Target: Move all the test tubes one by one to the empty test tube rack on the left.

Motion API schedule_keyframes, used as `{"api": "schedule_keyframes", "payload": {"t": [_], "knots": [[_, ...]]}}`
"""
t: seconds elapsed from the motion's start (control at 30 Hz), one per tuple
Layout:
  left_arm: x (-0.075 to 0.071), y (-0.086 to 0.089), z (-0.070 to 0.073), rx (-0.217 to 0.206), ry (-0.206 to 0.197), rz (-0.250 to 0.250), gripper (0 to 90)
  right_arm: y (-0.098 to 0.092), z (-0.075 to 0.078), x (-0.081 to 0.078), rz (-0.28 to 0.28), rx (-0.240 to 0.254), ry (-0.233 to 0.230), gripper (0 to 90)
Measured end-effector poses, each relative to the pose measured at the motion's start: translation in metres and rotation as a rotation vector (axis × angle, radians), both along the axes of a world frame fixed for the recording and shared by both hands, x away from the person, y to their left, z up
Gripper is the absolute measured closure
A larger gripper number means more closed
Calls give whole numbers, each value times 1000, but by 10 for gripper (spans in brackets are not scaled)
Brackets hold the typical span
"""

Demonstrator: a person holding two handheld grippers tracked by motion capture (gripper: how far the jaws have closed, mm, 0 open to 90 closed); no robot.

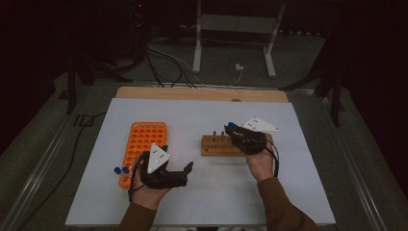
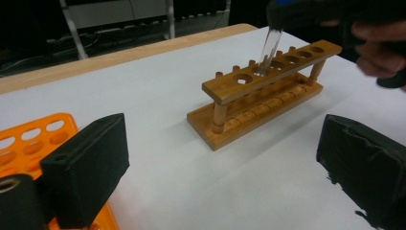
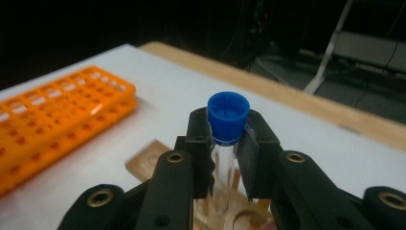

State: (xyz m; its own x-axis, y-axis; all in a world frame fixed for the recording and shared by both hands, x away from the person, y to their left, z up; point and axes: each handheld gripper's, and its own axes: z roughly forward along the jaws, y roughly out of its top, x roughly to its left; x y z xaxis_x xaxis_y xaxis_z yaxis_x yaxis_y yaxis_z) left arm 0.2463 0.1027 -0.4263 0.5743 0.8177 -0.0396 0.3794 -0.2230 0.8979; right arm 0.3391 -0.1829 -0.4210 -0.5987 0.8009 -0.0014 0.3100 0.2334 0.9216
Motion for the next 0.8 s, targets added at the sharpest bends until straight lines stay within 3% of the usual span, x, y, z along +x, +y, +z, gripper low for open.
{"api": "schedule_keyframes", "payload": {"t": [0.23, 0.53, 0.8], "knots": [[2, -9, 5, -14, -31, -17, 161, 12, 22, -15, 70, 1, -40, 763], [5, -25, 9, -26, -66, -56, 381, 41, 29, -34, 225, 36, 7, 763], [10, -32, 6, -20, -65, -77, 588, 59, 32, -43, 310, 59, 32, 763]]}}
